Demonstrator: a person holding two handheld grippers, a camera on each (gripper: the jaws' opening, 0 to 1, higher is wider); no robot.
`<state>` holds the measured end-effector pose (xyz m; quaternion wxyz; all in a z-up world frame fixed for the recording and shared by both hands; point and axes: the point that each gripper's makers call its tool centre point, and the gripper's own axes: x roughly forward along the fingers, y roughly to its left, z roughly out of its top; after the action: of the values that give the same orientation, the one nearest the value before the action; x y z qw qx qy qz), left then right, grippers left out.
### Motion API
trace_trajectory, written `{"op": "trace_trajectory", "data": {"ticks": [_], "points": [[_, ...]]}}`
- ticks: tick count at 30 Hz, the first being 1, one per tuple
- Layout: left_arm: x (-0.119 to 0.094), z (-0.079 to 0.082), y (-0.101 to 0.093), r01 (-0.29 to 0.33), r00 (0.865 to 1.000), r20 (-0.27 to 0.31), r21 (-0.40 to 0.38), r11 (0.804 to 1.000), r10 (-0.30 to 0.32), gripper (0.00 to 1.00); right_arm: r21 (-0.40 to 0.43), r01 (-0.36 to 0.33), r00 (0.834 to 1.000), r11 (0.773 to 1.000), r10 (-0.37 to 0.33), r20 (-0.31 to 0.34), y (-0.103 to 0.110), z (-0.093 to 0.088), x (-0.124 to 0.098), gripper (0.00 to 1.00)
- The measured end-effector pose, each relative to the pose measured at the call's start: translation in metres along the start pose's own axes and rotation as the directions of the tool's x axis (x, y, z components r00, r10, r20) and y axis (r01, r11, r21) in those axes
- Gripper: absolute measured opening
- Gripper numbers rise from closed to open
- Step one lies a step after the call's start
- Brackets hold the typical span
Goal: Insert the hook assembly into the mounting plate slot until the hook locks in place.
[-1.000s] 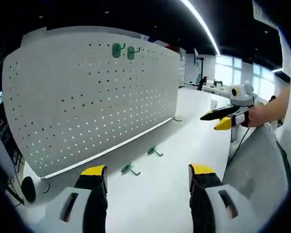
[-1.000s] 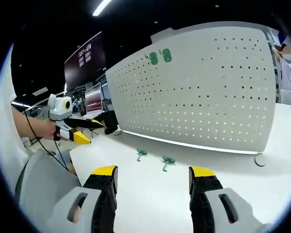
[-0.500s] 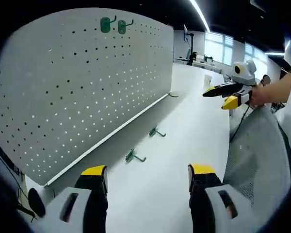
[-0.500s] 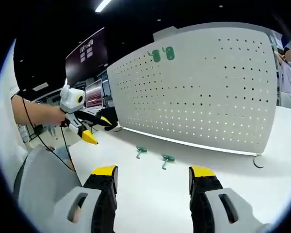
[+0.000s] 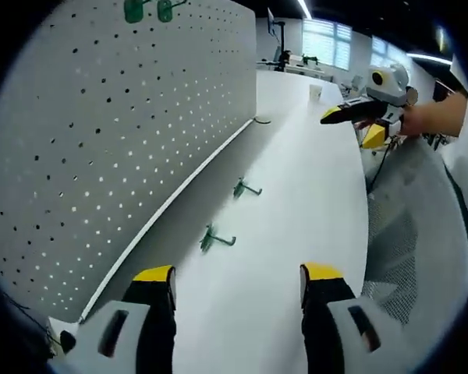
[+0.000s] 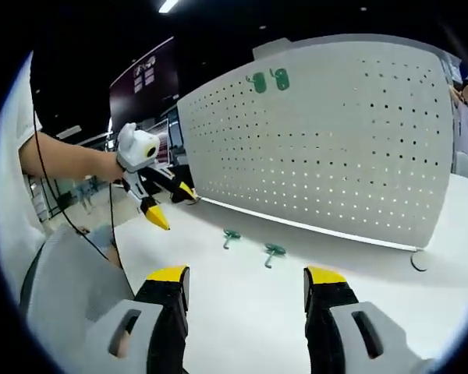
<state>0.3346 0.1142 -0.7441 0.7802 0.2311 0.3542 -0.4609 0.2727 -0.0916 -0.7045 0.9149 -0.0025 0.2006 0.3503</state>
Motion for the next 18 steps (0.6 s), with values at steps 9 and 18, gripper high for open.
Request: {"op": "trace_trajectory", "data": {"ticks": [9,18], "points": [[0.014,-0.003,0.005,0.051,0.994,-0.1,0.1,0.994,-0.041,0.65,-0.006,-0.002,1.0,1.0,0.002,-0.014,-0.001,-0.003,-0.001,0.57],[0.026,-0.005,0.014,0.086,0.982,-0.183,0.232,0.969,-0.044,0.62,-0.028,-0.003,0.999,1.0,0.002,-0.033,0.0,-0.006,0.0,0.57]]}}
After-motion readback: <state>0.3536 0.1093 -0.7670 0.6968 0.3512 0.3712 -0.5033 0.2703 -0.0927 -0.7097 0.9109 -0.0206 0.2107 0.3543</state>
